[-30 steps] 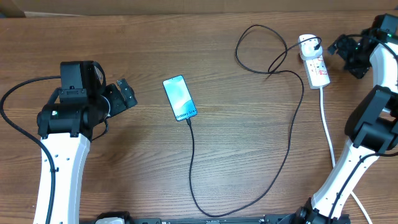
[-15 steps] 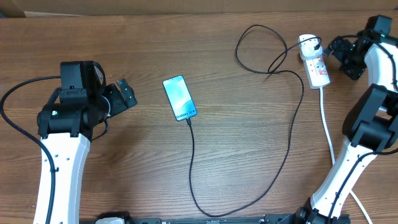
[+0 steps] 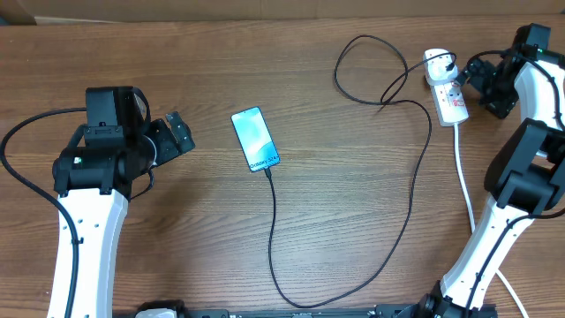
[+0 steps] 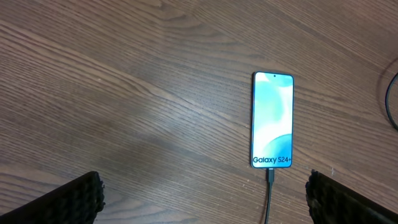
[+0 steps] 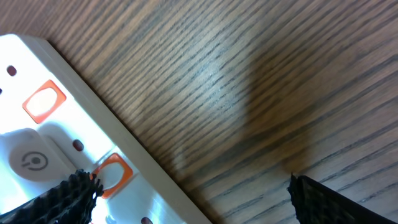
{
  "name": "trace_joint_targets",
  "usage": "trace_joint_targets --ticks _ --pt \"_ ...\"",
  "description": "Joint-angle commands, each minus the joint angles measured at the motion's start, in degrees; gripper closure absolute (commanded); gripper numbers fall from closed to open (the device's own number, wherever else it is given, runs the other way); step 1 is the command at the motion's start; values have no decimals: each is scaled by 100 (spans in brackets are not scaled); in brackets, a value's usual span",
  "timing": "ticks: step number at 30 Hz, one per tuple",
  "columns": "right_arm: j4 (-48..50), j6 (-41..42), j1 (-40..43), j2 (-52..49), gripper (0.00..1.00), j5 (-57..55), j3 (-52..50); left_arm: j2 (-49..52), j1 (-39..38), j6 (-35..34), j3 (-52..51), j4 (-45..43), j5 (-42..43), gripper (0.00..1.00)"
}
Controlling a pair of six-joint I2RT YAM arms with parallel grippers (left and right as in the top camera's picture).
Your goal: Plug charger to phone and switch on socket
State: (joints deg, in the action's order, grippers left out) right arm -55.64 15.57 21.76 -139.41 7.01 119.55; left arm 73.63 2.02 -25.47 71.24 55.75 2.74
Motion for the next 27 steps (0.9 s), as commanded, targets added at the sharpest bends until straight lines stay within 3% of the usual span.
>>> trace_joint_targets --ticks 1,27 --pt "-13 -103 -50 -107 0 13 -28 24 31 63 17 -13 -20 0" --pt "85 -103 -50 -109 0 -96 -35 24 31 63 17 -13 -20 0"
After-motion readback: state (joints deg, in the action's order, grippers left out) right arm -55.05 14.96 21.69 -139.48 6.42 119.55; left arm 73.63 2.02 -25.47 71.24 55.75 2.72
